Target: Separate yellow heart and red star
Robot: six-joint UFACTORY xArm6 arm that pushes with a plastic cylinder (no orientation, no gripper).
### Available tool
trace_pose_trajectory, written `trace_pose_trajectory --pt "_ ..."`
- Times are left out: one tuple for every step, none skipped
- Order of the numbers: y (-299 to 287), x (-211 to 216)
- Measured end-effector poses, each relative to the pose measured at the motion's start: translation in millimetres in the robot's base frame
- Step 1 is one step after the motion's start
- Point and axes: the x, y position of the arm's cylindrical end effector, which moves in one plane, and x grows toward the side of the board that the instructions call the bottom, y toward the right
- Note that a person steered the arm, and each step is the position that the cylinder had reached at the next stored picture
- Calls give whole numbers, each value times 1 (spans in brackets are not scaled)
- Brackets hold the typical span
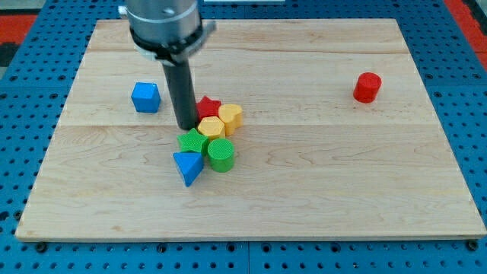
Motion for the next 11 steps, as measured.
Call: trace_pose_trajectory --pt "9 35" --pt "-4 44" --pt "-61 17" --pt "-22 -55" --pt "44 -98" --pt "105 -51" --pt "94 -21" --pt "95 -73" --pt "42 -52" --pt "38 10" --pt "40 36"
